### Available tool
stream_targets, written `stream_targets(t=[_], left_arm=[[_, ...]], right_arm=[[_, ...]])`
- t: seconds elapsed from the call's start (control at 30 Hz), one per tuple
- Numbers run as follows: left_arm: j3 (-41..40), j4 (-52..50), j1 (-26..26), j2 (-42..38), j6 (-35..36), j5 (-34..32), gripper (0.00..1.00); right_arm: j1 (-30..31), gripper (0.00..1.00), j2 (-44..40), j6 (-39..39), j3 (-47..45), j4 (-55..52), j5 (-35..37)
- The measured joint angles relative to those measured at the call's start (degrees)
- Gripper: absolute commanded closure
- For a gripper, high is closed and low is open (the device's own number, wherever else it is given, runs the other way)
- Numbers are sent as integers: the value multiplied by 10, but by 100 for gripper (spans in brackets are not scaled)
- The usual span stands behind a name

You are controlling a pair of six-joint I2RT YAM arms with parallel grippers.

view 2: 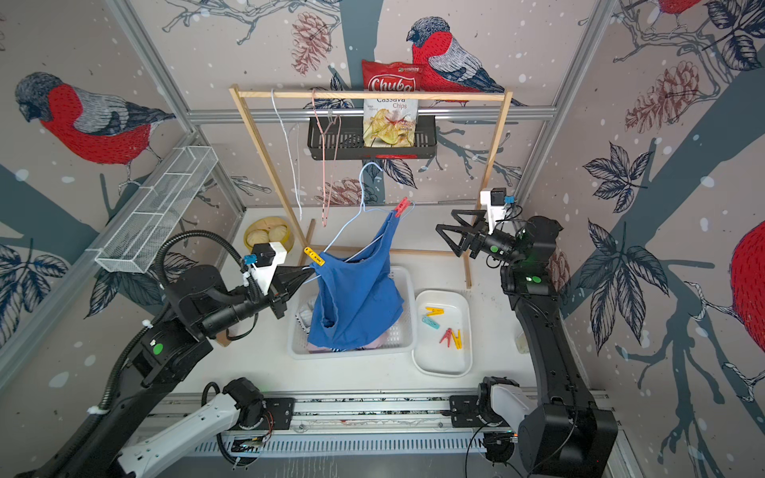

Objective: Remove the clothespins securing tank tops to the hanger
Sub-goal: Remove the clothespin from the hanger.

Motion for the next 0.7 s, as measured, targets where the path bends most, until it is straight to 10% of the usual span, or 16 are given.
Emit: stream_targets(t=[0.27,0.7], left_arm=[[-71,99,141,7,-38,222,100],[6,87,227,117,35,410,100]], right_arm=[[0,0,36,-46,49,-44,-39],[16,0,109,-105,153,-106,-89]])
